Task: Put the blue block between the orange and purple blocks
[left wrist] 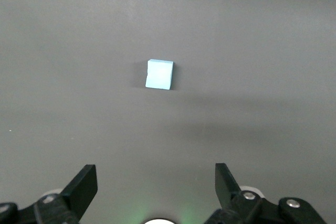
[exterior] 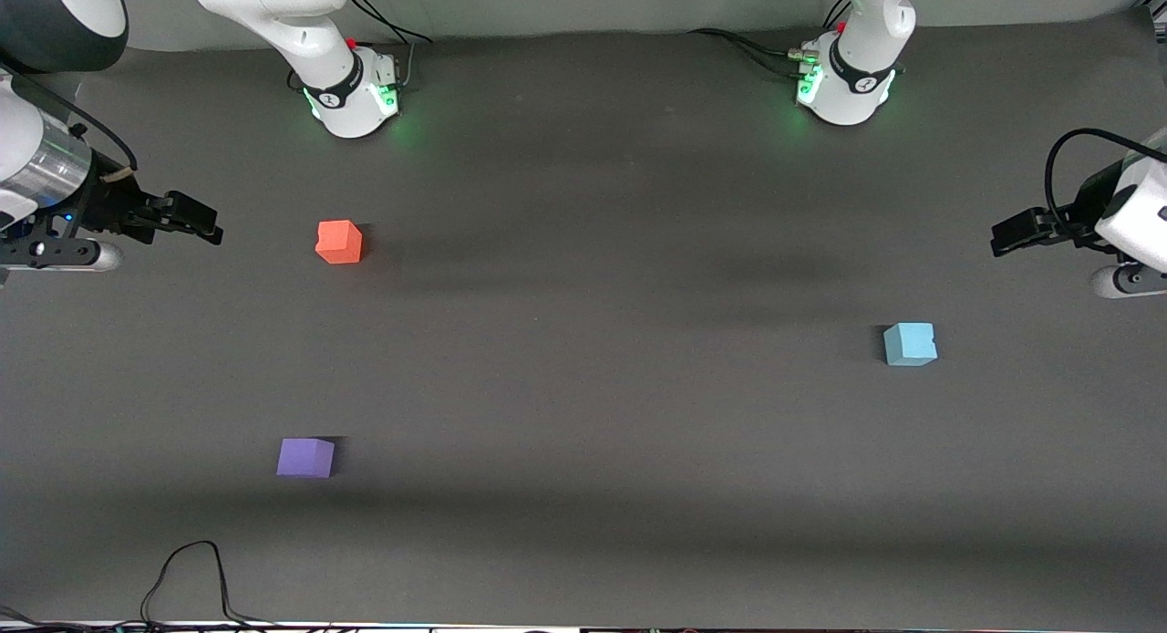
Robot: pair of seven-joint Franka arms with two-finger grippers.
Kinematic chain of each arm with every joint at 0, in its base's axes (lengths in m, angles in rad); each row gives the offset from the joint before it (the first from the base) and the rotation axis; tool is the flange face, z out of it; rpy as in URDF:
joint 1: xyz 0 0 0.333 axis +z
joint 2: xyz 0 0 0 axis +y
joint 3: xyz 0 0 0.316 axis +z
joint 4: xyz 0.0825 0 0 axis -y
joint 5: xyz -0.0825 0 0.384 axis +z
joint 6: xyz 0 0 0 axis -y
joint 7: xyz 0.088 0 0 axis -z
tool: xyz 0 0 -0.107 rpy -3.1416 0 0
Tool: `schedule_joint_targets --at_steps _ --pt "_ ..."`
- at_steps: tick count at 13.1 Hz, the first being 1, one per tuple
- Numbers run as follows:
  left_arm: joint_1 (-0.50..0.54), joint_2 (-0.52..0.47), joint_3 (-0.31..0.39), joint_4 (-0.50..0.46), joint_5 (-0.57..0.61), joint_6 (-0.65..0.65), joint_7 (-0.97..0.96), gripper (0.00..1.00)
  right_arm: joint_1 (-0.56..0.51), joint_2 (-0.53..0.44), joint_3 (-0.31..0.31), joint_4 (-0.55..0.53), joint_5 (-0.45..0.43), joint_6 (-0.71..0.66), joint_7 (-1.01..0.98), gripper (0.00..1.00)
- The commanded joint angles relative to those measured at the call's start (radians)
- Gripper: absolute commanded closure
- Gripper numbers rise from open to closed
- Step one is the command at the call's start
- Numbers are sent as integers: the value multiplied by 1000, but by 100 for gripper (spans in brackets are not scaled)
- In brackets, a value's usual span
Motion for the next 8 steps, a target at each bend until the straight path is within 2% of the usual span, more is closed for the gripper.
schedule_joint_targets --at_steps 1,3,5,8 --pt "7 -34 -5 -154 -15 120 28 0 15 -15 -3 -9 -18 -11 32 0" --pt "24 -43 5 -307 -60 286 103 0 15 -14 -3 -9 -18 -2 33 0" --pt "30 -10 6 -395 -58 427 132 1 15 -6 -4 -7 -18 12 32 0" --pt "73 122 6 -405 -58 567 220 1 15 5 -4 -10 -20 38 32 0"
